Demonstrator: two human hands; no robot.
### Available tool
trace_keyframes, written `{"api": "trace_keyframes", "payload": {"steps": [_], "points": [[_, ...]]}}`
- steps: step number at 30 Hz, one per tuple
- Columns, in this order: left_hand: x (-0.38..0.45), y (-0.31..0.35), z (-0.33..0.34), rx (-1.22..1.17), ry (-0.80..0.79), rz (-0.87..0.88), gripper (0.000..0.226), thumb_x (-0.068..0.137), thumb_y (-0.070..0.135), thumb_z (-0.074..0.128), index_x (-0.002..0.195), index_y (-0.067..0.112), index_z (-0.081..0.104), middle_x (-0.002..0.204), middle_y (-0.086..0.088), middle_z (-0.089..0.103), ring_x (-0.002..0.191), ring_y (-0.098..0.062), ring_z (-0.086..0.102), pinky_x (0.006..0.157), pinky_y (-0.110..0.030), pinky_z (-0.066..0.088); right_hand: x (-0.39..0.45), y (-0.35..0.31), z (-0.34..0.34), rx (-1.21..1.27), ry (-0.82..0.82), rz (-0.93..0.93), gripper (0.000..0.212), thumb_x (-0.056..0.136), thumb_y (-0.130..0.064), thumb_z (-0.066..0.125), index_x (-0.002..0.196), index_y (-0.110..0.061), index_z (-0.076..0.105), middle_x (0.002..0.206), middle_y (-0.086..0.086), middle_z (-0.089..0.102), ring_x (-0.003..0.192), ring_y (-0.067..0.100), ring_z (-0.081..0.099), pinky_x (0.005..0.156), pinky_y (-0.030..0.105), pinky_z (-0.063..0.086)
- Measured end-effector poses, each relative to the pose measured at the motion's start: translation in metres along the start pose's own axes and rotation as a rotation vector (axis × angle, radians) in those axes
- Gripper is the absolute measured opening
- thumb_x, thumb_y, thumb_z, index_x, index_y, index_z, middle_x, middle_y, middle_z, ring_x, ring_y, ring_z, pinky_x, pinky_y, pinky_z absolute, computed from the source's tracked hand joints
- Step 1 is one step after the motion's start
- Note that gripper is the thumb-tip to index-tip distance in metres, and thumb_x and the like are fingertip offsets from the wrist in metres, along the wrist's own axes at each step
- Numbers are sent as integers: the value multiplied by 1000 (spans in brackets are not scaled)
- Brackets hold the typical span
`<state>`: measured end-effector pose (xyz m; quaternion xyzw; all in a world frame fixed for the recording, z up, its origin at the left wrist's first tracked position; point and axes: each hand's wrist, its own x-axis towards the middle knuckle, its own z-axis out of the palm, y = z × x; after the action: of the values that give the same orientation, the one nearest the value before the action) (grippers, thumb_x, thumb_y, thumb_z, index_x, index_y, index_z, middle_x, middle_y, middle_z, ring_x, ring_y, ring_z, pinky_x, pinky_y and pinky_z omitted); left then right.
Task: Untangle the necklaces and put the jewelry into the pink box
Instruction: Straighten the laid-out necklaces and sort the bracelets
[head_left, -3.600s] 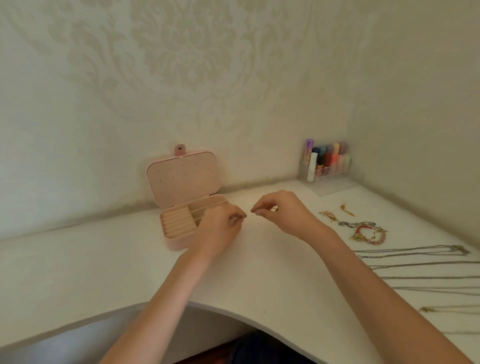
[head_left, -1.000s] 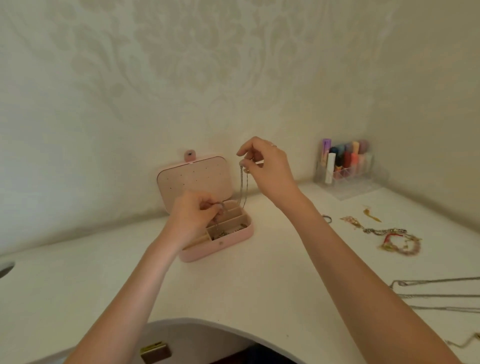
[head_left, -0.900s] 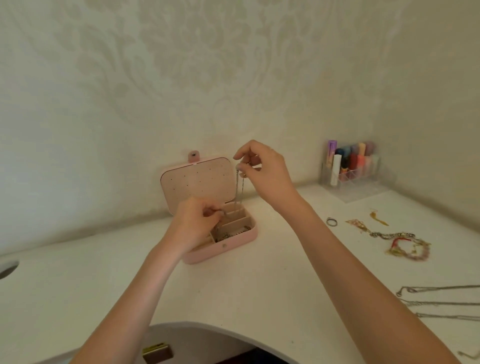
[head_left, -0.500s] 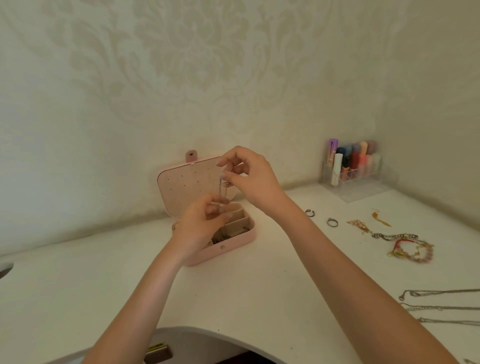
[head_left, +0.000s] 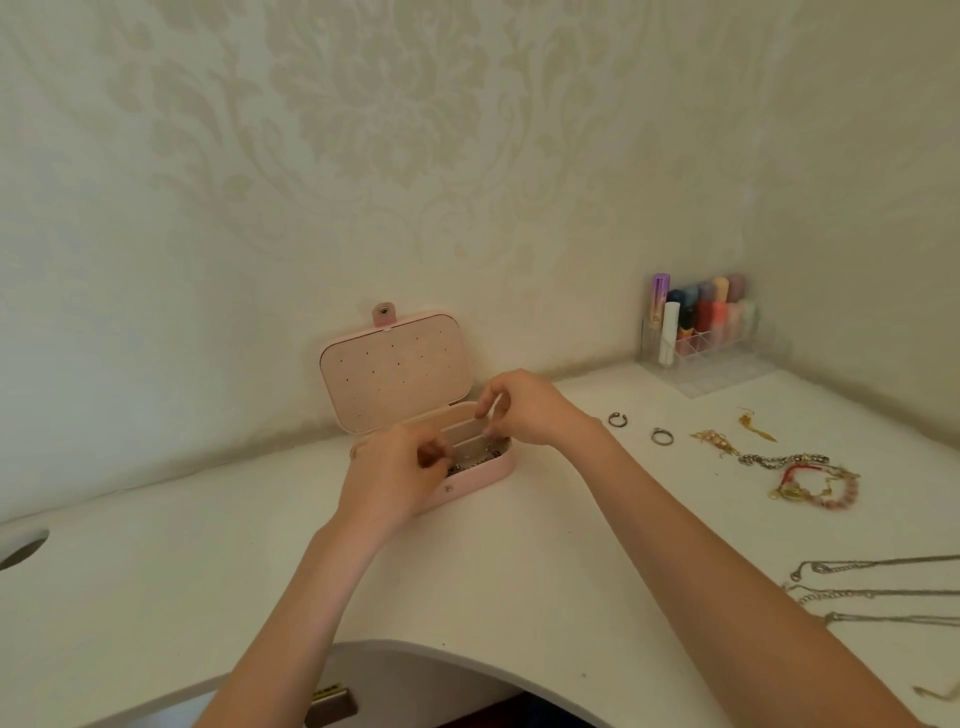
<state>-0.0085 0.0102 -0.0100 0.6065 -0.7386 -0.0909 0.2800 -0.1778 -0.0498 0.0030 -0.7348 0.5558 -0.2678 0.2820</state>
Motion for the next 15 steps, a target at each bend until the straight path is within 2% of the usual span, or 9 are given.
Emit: {"api": "trace_keyframes", "payload": {"steps": [2, 4, 6, 7, 8, 10, 12, 13, 15], "points": [[-1, 0, 1, 59, 0, 22, 26, 76, 19, 69, 66, 43, 62, 69, 18, 60, 78, -12, 61, 79, -37, 49, -3, 1, -1, 4, 44, -11, 16, 77, -7, 73, 84, -18, 65, 67, -6, 54, 58, 4, 49, 48, 14, 34], [-2, 2, 2, 45, 19, 29, 32, 76, 21, 68, 65, 49, 58, 82, 15, 63, 86, -14, 61, 81, -39, 48, -8, 1, -7, 15, 101, -32, 8, 81, -10, 71, 85, -16, 67, 69, -6, 53, 61, 6, 49, 51, 17, 35], [-3, 13, 1, 67, 49, 24, 23, 80, 24, 66, 75, 47, 63, 96, 14, 64, 94, -14, 61, 78, -28, 42, -19, 2, -14, 10, 134, -46, 4, 83, -12, 69, 87, -13, 68, 70, -5, 54, 66, 11, 52, 52, 18, 36], [-4, 20, 2, 81, 70, 31, 16, 83, 25, 65, 83, 41, 68, 98, 15, 63, 95, -11, 59, 71, -20, 35, -25, 4, -19, 9, 139, -42, 4, 84, -11, 68, 88, -11, 69, 72, -3, 56, 69, 13, 54, 53, 18, 37], [-5, 27, 4, 68, 89, 52, 12, 84, 23, 64, 87, 33, 71, 95, 17, 61, 92, -6, 57, 65, -14, 30, -32, 7, -24, 10, 141, -28, 5, 84, -9, 67, 89, -10, 69, 76, 0, 59, 73, 15, 55, 54, 19, 38], [-6, 38, 12, -77, 108, 136, 12, 82, 13, 67, 82, 24, 72, 83, 19, 59, 84, -3, 56, 67, -8, 35, -49, 14, -37, 22, 155, 18, 8, 83, -7, 66, 90, -10, 68, 83, 4, 63, 77, 17, 58, 56, 22, 40], [-7, 52, 26, -192, 116, 211, 15, 79, 8, 69, 78, 23, 71, 78, 12, 59, 81, -12, 58, 73, -22, 44, -71, 26, -51, 21, 198, 74, 9, 82, -6, 65, 87, -13, 68, 84, 4, 65, 78, 18, 61, 58, 23, 43], [-9, 63, 36, -192, 122, 240, 15, 79, 8, 69, 79, 23, 71, 78, 10, 59, 79, -13, 56, 71, -26, 42, -83, 34, -60, 8, 231, 106, 10, 82, -6, 65, 85, -15, 67, 84, 3, 66, 79, 19, 63, 59, 24, 45], [-17, 92, 58, -224, 94, 304, 13, 81, 10, 69, 82, 23, 71, 81, 7, 60, 79, -11, 53, 72, -24, 39, -110, 54, -81, -58, 289, 176, 13, 83, -9, 65, 80, -21, 66, 87, 0, 67, 84, 17, 65, 68, 27, 50]]}}
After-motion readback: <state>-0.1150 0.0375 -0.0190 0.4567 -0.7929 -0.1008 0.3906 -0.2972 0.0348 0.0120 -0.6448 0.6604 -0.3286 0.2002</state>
